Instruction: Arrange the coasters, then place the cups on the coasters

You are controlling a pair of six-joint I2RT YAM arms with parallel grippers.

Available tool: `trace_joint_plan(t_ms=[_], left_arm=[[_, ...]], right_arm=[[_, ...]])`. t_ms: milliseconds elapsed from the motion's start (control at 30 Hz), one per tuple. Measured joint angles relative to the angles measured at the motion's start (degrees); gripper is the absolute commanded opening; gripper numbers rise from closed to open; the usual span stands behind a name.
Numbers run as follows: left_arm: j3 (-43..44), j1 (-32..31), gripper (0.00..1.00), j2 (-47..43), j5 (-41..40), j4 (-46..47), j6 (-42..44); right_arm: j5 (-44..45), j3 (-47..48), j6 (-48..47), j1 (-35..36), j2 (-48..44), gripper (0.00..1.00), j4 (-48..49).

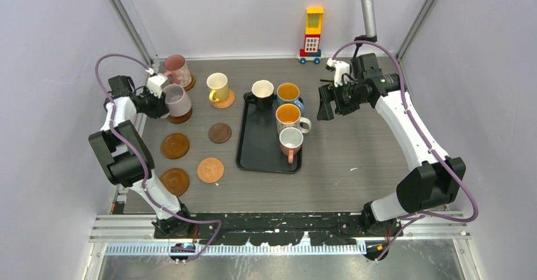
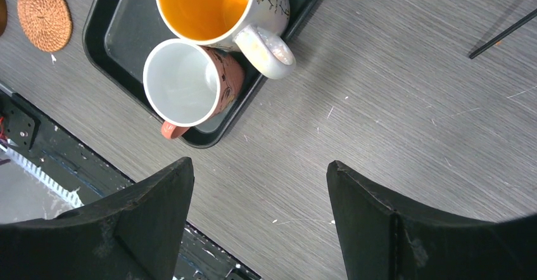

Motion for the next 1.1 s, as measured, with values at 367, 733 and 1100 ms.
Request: trace_joint_plan(t_ms=[367, 733, 1100], left_arm=[[0.31, 0.28, 0.0, 3.34, 0.94, 0.17, 5.29], [1.22, 0.7, 0.0, 6.73, 0.48, 2.45, 5.62], [1.66, 1.66, 0.0, 6.84, -0.37, 2.82, 7.41]], right_arm=[[0.04, 0.0, 0.0, 0.0, 0.07, 0.81, -0.74], [0.02, 0.96, 0.02, 0.0, 1.22, 0.81, -1.16], [0.0, 0.96, 0.04, 0.0, 1.22, 0.81, -1.2]])
